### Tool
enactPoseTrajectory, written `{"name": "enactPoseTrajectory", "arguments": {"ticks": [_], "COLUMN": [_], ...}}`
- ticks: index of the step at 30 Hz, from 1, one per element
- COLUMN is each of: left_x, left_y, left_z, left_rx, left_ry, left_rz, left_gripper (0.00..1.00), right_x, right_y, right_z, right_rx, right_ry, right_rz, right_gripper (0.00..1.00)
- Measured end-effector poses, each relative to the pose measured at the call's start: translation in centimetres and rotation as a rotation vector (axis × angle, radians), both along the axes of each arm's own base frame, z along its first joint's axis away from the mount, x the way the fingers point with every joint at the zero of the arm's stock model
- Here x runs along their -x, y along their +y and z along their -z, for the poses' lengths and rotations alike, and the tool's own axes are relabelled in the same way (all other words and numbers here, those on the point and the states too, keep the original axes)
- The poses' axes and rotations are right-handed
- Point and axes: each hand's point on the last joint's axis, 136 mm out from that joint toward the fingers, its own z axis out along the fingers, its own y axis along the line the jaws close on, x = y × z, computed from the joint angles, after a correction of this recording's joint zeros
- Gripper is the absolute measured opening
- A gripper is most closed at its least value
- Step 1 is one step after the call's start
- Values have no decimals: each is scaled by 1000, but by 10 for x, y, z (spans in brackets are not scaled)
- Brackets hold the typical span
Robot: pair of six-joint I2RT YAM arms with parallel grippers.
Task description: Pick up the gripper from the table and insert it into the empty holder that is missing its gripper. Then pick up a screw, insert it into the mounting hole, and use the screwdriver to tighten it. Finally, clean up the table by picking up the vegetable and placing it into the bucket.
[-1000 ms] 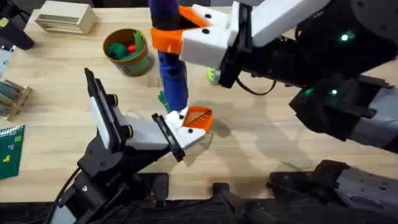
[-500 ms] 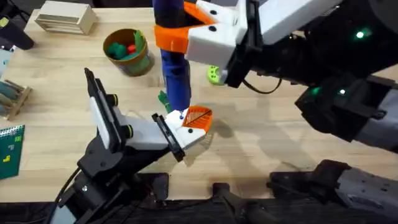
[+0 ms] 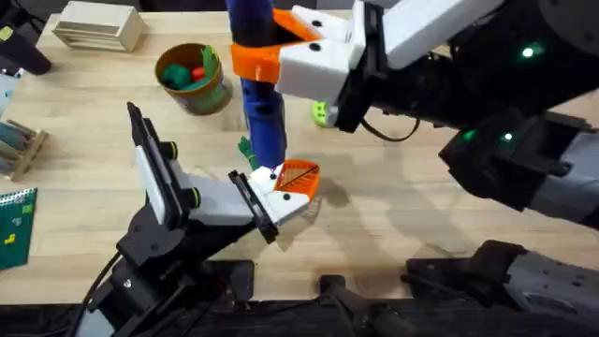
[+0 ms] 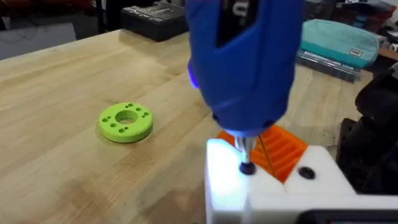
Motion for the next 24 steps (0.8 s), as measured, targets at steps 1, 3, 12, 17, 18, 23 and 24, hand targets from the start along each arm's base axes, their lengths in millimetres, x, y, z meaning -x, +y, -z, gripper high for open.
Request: {"name": "enactPoseTrajectory", "arguments": {"ticks": [1, 3, 12, 17, 18, 23, 24], "left_x": [0, 0, 0, 0, 0, 0, 0], "left_y": [0, 0, 0, 0, 0, 0, 0], "left_z": [0, 0, 0, 0, 0, 0, 0], "left_rx": [0, 0, 0, 0, 0, 0, 0], "left_ry": [0, 0, 1, 1, 1, 1, 1], "left_rz": [0, 0, 0, 0, 0, 0, 0], "left_gripper": [4, 4, 4, 4, 4, 4, 4], "right_x": [-1, -1, -2, -4, -4, -5, -5], "right_y": [0, 0, 1, 1, 1, 1, 1], "right_z": [1, 1, 6, 8, 8, 9, 9], "right_rx": [2, 2, 18, 22, 22, 22, 22], "right_ry": [2, 3, 22, 36, 38, 41, 42], "right_rz": [0, 0, 3, 11, 12, 17, 17], "right_gripper": [33, 33, 33, 33, 33, 33, 33]}}
